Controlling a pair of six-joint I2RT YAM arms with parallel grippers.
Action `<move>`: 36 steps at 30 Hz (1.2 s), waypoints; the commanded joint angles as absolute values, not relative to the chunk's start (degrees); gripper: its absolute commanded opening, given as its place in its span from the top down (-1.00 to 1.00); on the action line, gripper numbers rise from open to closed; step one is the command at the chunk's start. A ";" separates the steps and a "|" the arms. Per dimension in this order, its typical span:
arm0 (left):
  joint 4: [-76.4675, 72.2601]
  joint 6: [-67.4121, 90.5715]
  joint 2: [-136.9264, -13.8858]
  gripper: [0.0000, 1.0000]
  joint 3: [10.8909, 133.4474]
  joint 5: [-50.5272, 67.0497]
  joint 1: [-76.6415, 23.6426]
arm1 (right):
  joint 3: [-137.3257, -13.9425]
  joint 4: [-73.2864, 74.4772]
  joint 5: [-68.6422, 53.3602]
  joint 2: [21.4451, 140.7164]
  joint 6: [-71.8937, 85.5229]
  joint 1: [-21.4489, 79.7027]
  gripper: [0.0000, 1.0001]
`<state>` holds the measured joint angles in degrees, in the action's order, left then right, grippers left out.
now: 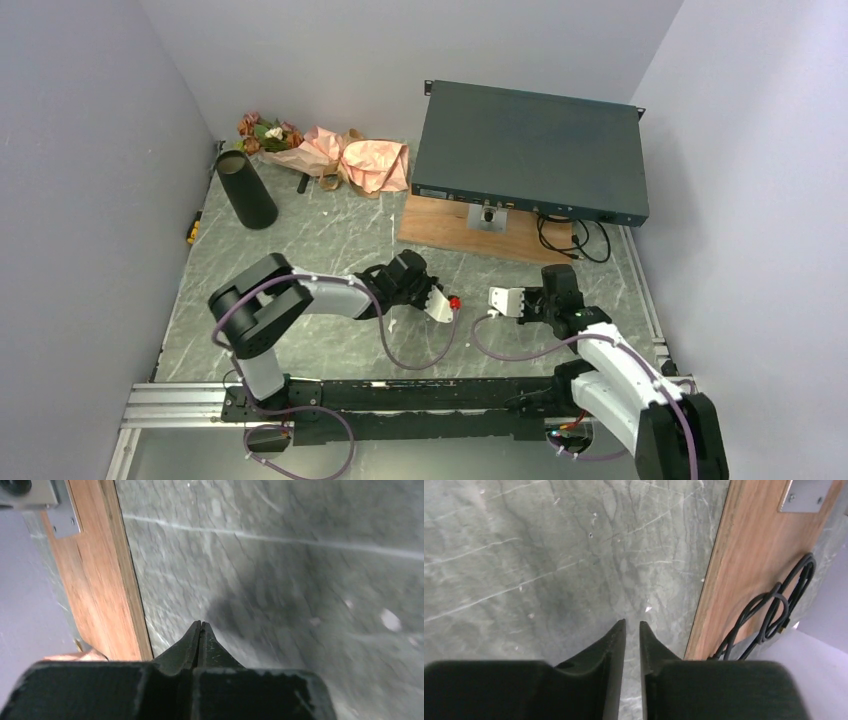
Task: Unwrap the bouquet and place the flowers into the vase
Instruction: Move the distractor to the corner of the board.
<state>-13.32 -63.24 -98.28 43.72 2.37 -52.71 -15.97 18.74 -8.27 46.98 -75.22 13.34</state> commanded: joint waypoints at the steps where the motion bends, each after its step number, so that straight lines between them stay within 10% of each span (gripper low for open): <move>1: -21.32 -66.88 -104.92 1.00 47.00 3.65 -53.16 | -15.64 7.37 -7.31 53.36 -76.47 13.66 0.78; 3: -22.61 -67.80 -107.35 1.00 47.90 3.31 -52.96 | -15.78 5.67 -6.84 56.19 -76.53 13.71 1.00; 36: -25.74 -72.51 -125.91 1.00 62.04 4.47 -44.40 | -31.51 -7.10 -5.56 90.47 -76.74 5.33 1.00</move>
